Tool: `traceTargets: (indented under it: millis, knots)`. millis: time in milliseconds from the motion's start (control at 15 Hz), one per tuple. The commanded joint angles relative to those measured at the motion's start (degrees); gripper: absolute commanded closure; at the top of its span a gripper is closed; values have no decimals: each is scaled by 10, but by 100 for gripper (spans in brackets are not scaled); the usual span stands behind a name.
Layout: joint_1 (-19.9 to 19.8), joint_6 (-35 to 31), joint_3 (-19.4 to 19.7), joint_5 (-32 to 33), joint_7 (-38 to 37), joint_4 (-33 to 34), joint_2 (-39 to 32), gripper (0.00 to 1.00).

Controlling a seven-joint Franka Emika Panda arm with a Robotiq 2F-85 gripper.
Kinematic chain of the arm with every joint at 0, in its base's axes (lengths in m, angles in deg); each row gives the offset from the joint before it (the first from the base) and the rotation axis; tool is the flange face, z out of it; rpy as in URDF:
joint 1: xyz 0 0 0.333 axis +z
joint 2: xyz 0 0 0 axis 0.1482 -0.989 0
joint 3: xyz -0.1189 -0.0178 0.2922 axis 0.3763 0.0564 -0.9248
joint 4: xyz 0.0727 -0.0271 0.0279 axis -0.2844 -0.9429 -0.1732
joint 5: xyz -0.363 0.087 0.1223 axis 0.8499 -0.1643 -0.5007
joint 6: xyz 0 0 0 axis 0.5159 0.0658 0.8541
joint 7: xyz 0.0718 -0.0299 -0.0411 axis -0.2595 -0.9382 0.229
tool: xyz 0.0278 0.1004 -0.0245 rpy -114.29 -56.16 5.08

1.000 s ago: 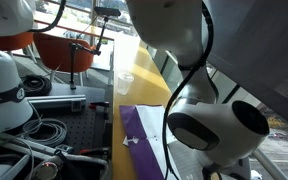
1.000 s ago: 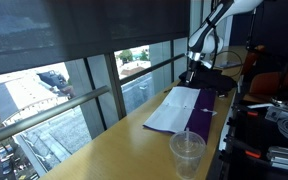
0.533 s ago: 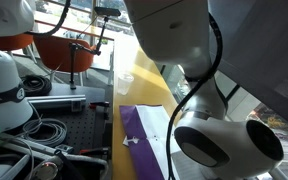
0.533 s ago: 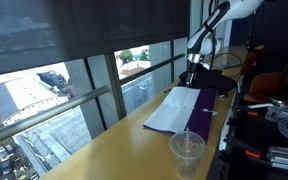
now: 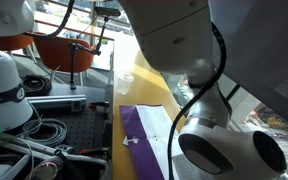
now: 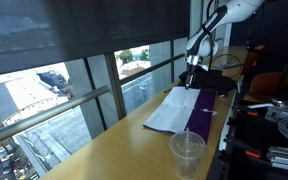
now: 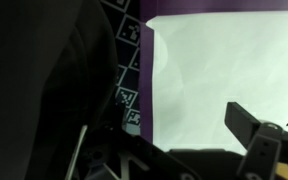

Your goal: Close the white and purple folder.

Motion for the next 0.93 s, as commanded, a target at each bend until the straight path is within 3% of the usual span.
traceTargets:
  millis: [0,67,133,200,267,867]
  knots:
    - [-8,22,-7,-7,10,26,-17,0]
    - [-8,21,-8,-8,11,26,-17,0]
    - [-7,20,-8,-7,9,26,-18,10]
    - [-6,20,-8,-7,8,26,-18,26]
    - [-5,20,-9,-7,7,25,-17,35]
    - [31,31,-23,0,-11,37,-2,100]
